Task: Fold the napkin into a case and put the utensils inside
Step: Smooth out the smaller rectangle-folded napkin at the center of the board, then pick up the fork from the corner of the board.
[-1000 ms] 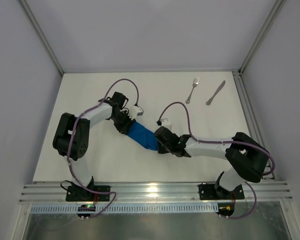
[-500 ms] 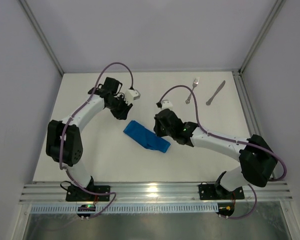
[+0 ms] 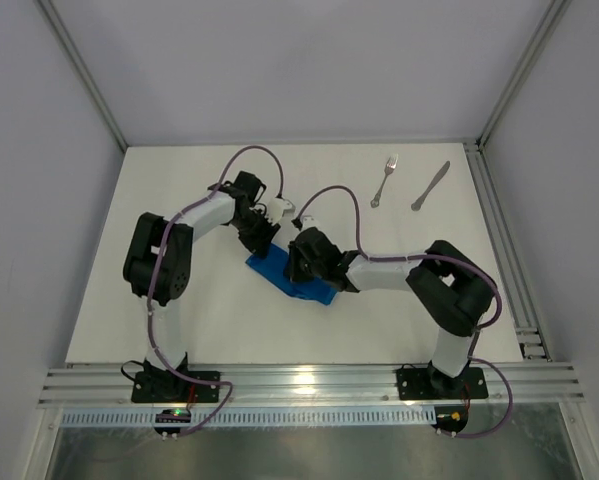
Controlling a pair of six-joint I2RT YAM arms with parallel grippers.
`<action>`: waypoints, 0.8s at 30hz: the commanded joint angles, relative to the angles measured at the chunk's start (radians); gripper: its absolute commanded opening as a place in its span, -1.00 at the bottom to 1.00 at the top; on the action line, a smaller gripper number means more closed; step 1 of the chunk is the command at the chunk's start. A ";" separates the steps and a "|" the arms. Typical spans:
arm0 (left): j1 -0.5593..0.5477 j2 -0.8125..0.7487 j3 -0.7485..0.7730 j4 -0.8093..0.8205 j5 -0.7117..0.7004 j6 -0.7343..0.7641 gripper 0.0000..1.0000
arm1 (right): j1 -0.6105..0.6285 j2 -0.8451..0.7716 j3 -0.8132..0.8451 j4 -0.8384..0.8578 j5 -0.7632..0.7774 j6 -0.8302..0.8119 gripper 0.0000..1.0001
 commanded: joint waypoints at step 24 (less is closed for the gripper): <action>0.070 -0.291 0.272 0.047 -0.187 -0.172 0.98 | -0.615 -0.436 0.246 -0.446 0.451 -0.020 0.99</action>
